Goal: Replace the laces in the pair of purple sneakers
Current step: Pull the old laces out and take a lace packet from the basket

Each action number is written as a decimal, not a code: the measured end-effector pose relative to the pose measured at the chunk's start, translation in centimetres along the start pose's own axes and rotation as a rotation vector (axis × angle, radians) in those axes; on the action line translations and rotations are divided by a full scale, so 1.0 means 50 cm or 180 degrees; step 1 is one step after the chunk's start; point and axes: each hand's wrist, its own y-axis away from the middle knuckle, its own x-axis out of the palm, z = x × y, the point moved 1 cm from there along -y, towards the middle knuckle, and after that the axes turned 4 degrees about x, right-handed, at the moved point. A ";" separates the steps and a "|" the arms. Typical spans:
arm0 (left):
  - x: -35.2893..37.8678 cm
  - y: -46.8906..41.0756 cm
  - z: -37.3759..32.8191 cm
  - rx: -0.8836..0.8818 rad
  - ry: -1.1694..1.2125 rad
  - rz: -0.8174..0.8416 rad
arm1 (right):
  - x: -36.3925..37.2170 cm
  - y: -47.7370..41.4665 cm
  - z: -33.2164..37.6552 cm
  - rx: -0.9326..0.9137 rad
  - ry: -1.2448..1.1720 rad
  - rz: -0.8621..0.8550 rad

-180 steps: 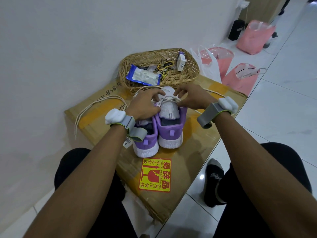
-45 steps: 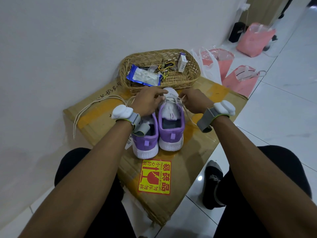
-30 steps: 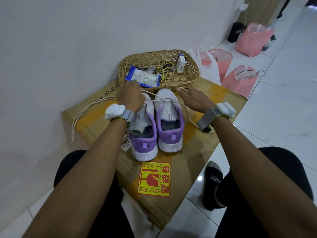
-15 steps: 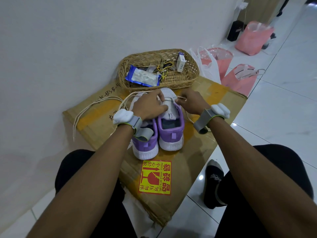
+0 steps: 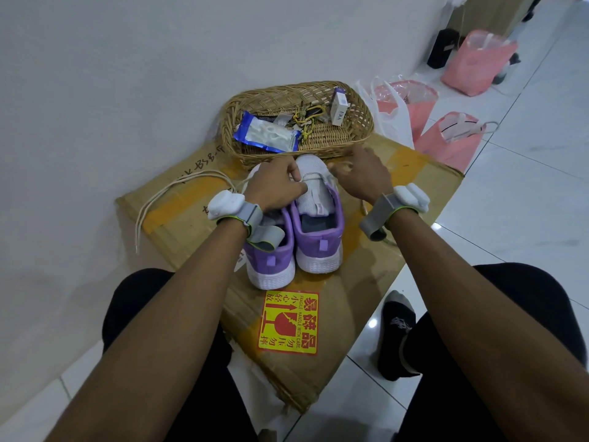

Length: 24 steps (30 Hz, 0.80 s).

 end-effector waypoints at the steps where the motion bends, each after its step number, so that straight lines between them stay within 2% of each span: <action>1: 0.001 0.001 0.000 0.0004 0.0020 0.0004 | -0.001 -0.002 0.001 -0.0141 -0.0037 0.0302; 3: 0.001 0.001 0.002 0.0024 0.0051 0.0009 | 0.003 0.001 -0.002 -0.0306 0.0073 0.0662; 4: 0.000 0.001 0.002 0.0038 0.0052 0.0019 | 0.006 0.004 -0.005 -0.0312 0.0154 0.0591; 6: -0.003 0.001 0.002 0.0067 0.0036 0.0033 | -0.005 0.005 -0.009 -0.0084 0.0421 -0.0021; 8: -0.004 0.000 0.003 0.0075 0.0055 0.0038 | -0.034 0.002 -0.017 0.0451 0.0589 -0.0694; 10: -0.004 0.002 0.004 0.0053 0.0068 0.0022 | -0.054 -0.006 -0.027 0.0684 0.0442 -0.0874; 11: -0.002 0.002 0.004 0.0036 0.0067 0.0009 | -0.055 -0.009 -0.030 0.0613 0.0282 -0.0786; 14: 0.000 0.002 0.001 0.0016 0.0071 -0.0007 | -0.035 -0.005 -0.019 -0.0081 -0.0096 -0.0150; 16: 0.001 0.003 -0.002 0.0013 0.0071 0.0016 | -0.013 0.004 -0.011 -0.0508 0.0039 0.0219; 18: 0.000 0.004 -0.001 0.0032 0.0089 0.0018 | -0.001 0.012 -0.003 -0.0609 0.0122 0.0229; 22: -0.003 0.005 0.002 0.0071 0.0118 0.0026 | -0.025 0.010 -0.013 -0.0058 0.0534 -0.0813; 24: -0.004 0.006 0.001 0.0086 0.0113 0.0018 | -0.043 0.004 -0.024 0.0200 0.0445 -0.1070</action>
